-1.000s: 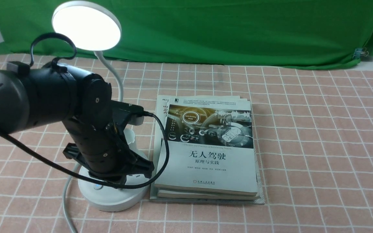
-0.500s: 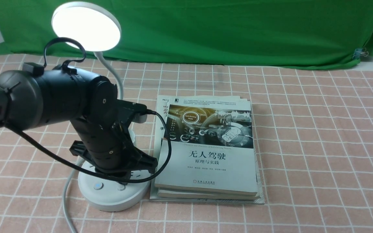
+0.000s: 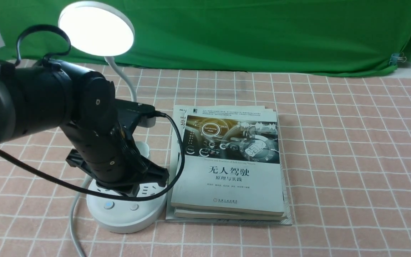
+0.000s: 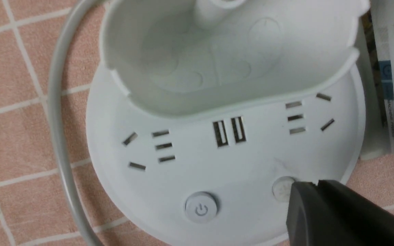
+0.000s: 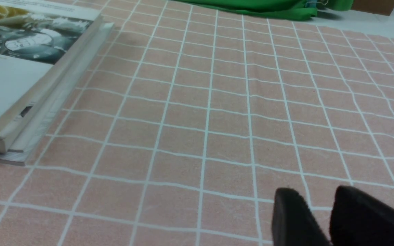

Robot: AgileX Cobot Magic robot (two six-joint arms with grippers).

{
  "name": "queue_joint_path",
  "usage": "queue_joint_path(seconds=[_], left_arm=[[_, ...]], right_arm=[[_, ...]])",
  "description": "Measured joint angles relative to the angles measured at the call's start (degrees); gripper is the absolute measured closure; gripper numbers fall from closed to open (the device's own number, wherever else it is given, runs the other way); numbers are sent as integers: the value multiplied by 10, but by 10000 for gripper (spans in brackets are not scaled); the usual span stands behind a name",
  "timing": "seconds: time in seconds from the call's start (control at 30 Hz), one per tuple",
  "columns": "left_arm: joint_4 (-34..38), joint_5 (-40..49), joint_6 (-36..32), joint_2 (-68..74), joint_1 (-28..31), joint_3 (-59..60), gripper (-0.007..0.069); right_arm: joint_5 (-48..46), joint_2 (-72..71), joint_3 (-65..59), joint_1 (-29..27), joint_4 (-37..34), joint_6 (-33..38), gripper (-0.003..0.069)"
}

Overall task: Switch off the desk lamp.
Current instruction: Use the left arm to press the button switch on the lamp holder

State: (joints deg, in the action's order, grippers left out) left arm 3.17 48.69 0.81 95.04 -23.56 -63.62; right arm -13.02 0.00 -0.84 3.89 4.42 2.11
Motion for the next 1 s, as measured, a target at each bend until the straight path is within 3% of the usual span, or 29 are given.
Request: queue_joint_path(seconds=[0.4,1.0], left_arm=[[3,1,0,53,0,-1,622],[3,5,-1,17,0,0,622]], right_arm=[[0,0,0,0,0,0,419],[0,0,0,0,0,0,419]])
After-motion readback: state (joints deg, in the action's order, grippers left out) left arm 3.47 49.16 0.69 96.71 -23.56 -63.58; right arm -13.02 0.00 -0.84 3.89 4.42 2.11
